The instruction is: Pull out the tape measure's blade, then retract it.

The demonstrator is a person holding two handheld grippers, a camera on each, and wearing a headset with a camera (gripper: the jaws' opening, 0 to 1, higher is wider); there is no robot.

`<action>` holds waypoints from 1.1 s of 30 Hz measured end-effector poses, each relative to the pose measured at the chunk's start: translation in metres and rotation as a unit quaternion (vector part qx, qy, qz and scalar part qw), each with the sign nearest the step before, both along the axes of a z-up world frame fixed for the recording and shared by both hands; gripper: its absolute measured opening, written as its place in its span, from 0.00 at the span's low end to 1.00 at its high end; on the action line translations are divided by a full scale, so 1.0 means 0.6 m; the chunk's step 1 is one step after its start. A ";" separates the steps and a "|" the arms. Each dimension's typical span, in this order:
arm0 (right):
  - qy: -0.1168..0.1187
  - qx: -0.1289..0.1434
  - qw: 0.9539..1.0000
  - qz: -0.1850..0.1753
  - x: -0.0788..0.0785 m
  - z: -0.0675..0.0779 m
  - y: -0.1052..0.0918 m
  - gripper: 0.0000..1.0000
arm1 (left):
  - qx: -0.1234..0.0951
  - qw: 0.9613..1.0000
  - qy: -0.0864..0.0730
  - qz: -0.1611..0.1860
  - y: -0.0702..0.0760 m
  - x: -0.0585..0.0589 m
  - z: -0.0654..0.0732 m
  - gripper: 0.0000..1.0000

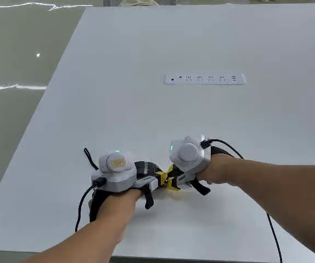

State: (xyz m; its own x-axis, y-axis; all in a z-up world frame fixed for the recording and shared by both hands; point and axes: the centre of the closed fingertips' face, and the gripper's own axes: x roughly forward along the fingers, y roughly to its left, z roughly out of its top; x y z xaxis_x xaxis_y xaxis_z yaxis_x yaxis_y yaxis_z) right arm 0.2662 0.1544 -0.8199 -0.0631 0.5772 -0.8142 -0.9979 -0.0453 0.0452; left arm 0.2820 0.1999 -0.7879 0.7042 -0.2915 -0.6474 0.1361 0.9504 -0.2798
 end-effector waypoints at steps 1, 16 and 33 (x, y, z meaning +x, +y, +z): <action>-0.003 0.001 1.000 -0.013 0.003 0.001 -0.001 0.19 | 0.008 1.000 -0.001 -0.017 0.000 -0.001 0.001 0.62; -0.015 0.087 0.986 -0.142 0.017 0.074 -0.073 0.55 | -0.006 0.995 -0.063 -0.078 0.071 -0.017 0.070 0.93; -0.010 0.142 0.921 -0.362 -0.030 0.113 -0.304 0.96 | -0.039 0.991 -0.090 -0.089 0.167 -0.121 0.111 1.00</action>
State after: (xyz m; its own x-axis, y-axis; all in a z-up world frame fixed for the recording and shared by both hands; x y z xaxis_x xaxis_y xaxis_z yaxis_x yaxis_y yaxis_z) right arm 0.2482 -0.0281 -0.7520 0.4366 0.6519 -0.6199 -0.7712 0.6261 0.1153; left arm 0.2093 0.3003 -0.7211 0.7388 -0.4658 -0.4870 0.3545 0.8832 -0.3070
